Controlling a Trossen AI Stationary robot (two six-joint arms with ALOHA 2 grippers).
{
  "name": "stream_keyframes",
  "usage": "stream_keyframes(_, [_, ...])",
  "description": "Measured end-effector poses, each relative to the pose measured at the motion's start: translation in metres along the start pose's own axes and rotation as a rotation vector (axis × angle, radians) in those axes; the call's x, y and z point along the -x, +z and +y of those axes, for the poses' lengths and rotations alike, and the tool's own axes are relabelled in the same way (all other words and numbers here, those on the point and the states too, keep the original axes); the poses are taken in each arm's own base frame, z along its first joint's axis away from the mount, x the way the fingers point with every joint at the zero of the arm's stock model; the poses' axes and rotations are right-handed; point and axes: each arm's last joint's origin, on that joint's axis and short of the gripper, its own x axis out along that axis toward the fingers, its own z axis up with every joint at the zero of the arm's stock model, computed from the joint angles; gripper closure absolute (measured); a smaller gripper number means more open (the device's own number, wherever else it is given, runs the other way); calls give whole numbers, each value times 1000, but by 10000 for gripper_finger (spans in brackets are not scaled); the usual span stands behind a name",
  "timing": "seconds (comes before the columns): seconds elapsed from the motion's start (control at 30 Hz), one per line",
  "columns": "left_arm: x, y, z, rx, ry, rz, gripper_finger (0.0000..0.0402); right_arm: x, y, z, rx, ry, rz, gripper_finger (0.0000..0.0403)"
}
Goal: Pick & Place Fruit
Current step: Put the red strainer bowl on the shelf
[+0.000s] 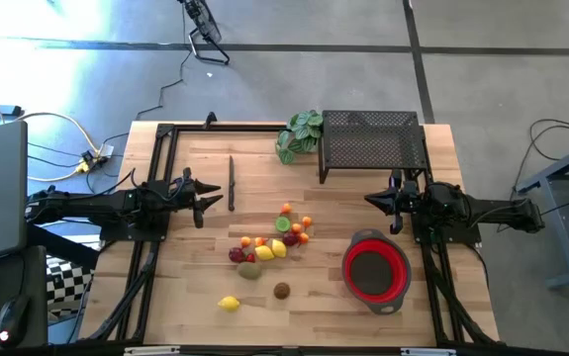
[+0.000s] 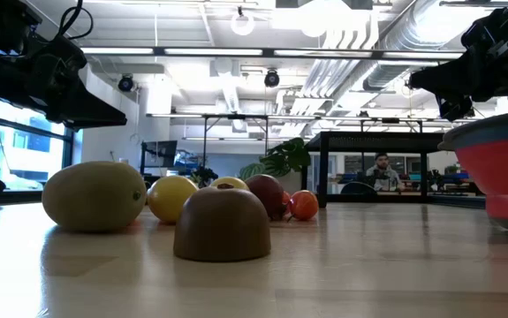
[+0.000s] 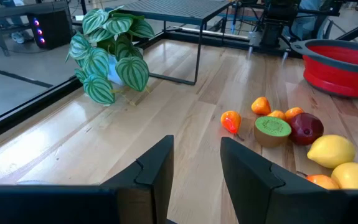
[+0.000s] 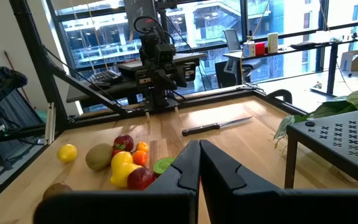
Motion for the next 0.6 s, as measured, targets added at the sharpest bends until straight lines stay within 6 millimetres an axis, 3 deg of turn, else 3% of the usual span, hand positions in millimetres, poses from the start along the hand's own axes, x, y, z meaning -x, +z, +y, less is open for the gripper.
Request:
stream_keyframes(0.17, [0,0,0,0,0,-1,274,0,0,0,-18,6,1,400])
stream_keyframes(0.4, [0,0,0,0,0,0,274,0,-1,1,-228,51,18,400])
stream_keyframes(0.6, [0,0,0,0,0,0,274,0,0,2,-236,51,17,400])
